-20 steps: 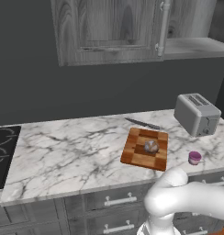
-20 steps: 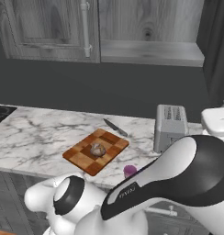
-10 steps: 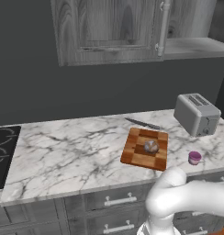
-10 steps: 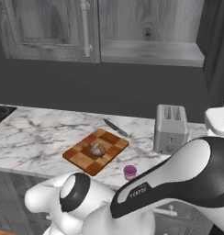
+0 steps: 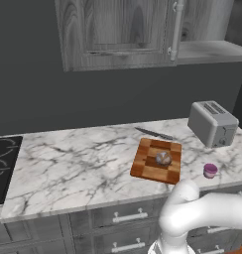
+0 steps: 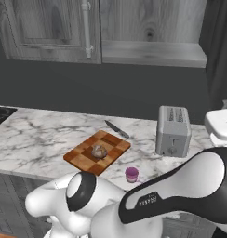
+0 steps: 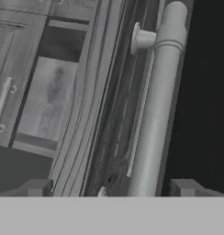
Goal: Pick the bread, place it on the cutting board, pick the jam, place it on the counter, and close the cabinet.
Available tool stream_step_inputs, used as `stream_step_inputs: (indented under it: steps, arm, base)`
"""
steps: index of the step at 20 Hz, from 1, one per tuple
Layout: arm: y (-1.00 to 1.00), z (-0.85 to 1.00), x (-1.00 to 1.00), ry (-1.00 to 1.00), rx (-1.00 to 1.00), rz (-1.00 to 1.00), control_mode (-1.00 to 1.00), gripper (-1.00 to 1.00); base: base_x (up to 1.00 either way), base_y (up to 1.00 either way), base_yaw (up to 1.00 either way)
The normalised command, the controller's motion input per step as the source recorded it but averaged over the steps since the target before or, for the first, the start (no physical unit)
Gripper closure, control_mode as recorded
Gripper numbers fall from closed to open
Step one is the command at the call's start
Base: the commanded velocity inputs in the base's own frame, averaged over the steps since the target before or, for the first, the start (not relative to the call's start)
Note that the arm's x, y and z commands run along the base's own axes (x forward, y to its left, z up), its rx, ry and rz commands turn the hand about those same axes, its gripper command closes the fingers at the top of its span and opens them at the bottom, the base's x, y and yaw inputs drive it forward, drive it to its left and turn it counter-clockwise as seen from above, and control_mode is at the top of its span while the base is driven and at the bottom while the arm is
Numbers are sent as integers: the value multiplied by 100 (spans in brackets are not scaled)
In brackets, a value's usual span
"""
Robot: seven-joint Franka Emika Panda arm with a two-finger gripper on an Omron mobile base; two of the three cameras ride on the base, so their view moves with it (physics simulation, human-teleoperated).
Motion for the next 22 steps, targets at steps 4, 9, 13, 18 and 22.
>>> stream_step_inputs:
  steps: [4,9,13,18,22]
  arm:
    - [6,0,42,6,0,22,-100,-100]
    - [5,0,54,7,0,22,-100,-100]
    - [3,0,55,6,0,21,-100,-100]
    - [4,0,50,6,0,20,-100,-100]
    - [10,0,52,9,0,20,-100,-100]
  base:
    - [0,0,0]
    - [0,0,0]
    - [0,0,0]
    - [0,0,0]
    - [0,0,0]
